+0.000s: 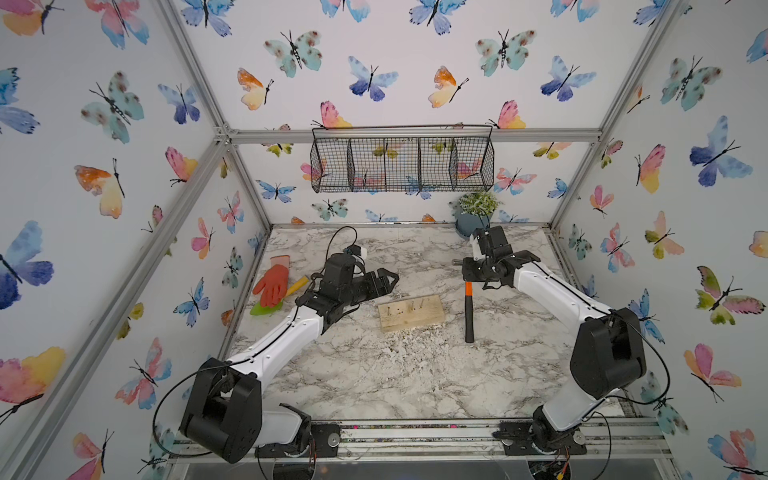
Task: Use a claw hammer to pull out a nail
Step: Pick up the hammer at the center of the board.
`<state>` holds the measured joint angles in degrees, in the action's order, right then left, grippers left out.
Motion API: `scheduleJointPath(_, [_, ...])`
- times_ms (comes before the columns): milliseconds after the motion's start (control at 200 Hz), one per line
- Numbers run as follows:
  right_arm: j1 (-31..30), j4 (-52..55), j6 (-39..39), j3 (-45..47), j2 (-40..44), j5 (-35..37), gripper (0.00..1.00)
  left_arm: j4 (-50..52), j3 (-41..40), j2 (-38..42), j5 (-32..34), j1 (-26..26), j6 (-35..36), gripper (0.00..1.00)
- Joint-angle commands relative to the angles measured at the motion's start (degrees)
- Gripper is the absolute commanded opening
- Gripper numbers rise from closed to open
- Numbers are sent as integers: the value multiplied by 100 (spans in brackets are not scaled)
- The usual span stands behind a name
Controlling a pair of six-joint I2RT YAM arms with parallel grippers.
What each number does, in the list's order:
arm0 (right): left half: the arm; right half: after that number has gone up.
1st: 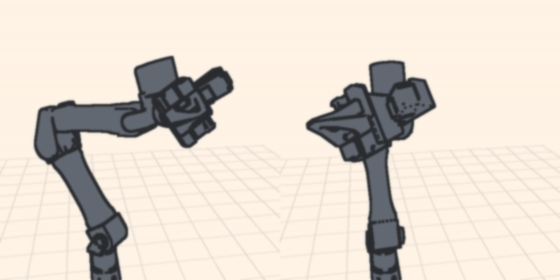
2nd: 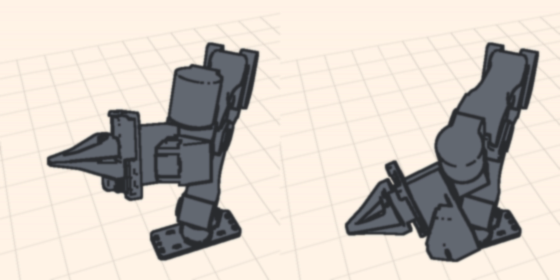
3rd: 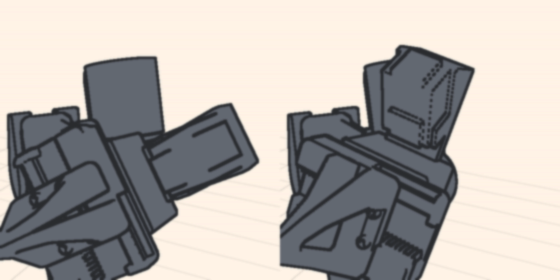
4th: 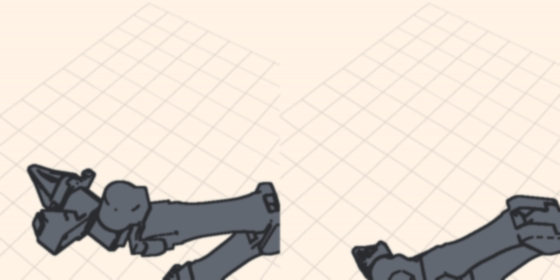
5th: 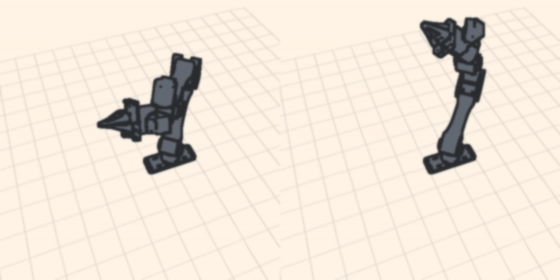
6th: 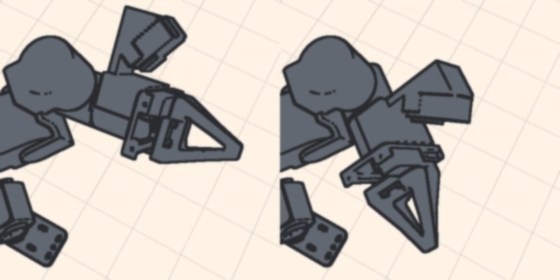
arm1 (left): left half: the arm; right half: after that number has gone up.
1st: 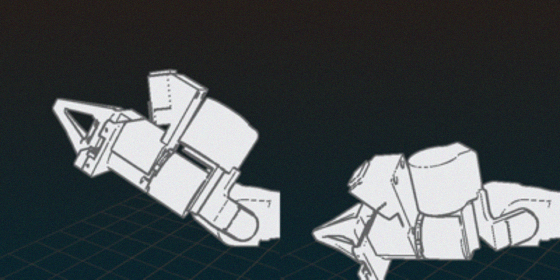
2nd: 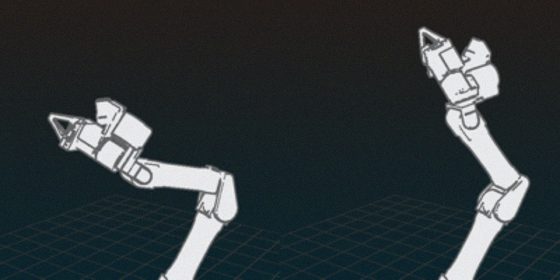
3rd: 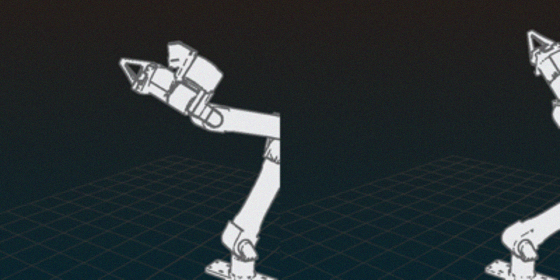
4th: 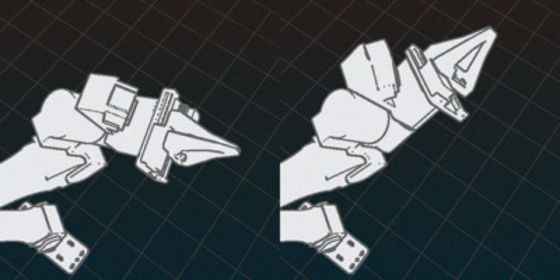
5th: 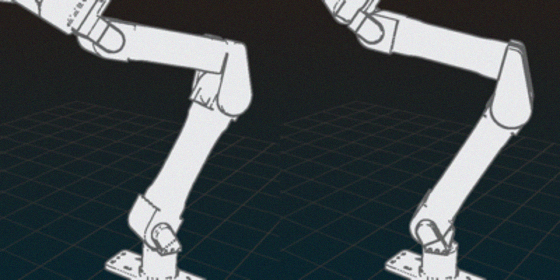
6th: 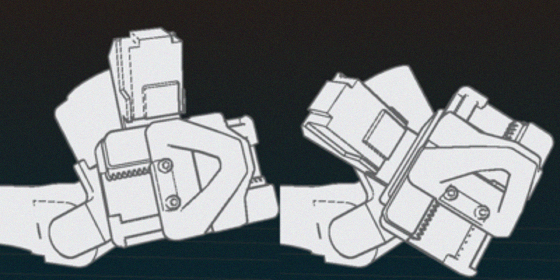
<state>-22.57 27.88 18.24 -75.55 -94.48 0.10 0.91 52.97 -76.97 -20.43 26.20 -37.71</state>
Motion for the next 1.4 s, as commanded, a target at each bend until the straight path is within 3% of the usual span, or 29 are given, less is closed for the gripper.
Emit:
scheduleJointPath(0, [-11, -534, -124, 14, 452, -490, 3, 86, 218, -61, -318, 72, 256, 85])
scheduleJointPath(340, [-62, -916, -280, 365, 900, -1969, 3, 246, 941, -414, -1147, 227, 514, 78])
scheduleJointPath(531, [-449, -874, -462, 373, 898, -2077, 3, 372, 1459, -785, -1192, 435, 562, 84])
scheduleJointPath(756, [-884, -931, -488, 357, 905, -2100, 3, 498, 1901, -1190, -981, 738, 648, 82])
scheduleJointPath(1311, [-1285, -1102, -470, 372, 1001, -2188, 3, 474, 1875, -1450, -1021, 782, 604, 48])
scheduleJointPath(1397, [-1312, -1152, -455, 392, 1001, -2198, 3, 485, 1888, -1485, -1042, 791, 609, 46])
